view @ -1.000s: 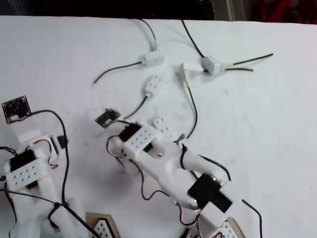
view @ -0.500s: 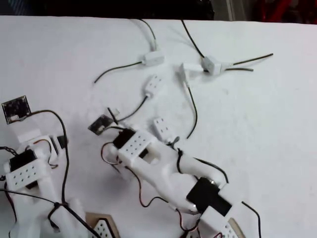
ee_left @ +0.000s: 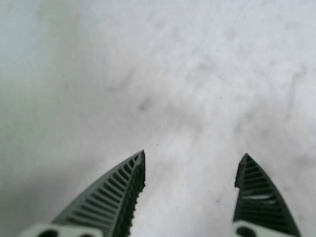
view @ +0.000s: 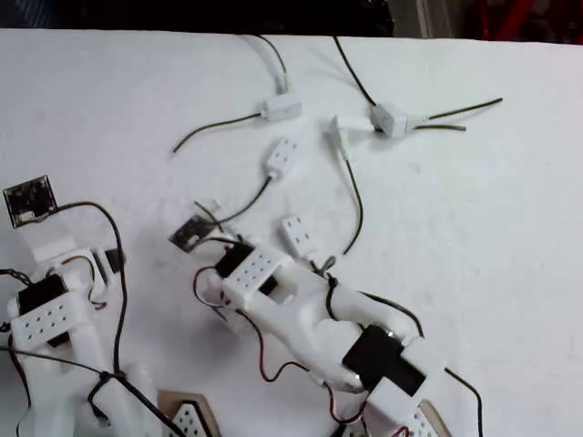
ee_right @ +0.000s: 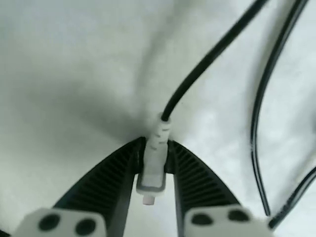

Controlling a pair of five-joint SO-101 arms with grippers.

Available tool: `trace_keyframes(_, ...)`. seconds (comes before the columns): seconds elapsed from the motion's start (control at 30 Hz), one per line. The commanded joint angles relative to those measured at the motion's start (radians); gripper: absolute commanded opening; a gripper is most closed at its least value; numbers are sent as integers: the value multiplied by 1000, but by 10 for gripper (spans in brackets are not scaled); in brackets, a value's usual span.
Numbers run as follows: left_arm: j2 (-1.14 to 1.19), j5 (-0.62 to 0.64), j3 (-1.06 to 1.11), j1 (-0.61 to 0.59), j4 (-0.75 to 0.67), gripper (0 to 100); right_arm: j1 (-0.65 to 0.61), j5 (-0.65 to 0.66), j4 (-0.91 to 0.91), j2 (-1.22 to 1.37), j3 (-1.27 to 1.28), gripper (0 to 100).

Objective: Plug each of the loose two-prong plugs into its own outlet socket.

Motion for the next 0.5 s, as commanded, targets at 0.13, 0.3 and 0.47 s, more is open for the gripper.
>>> trace_keyframes(0.13, -28, 3, -55, 15, -20, 294, -10, 9, -10, -31, 0, 18)
trace_keyframes(0.3, -28, 3, -55, 15, -20, 294, -8, 2, 27, -24, -52, 54)
trace_keyframes(0.47, -28, 3, -55, 15, -20, 294, 1, 2, 99, -22, -132, 78)
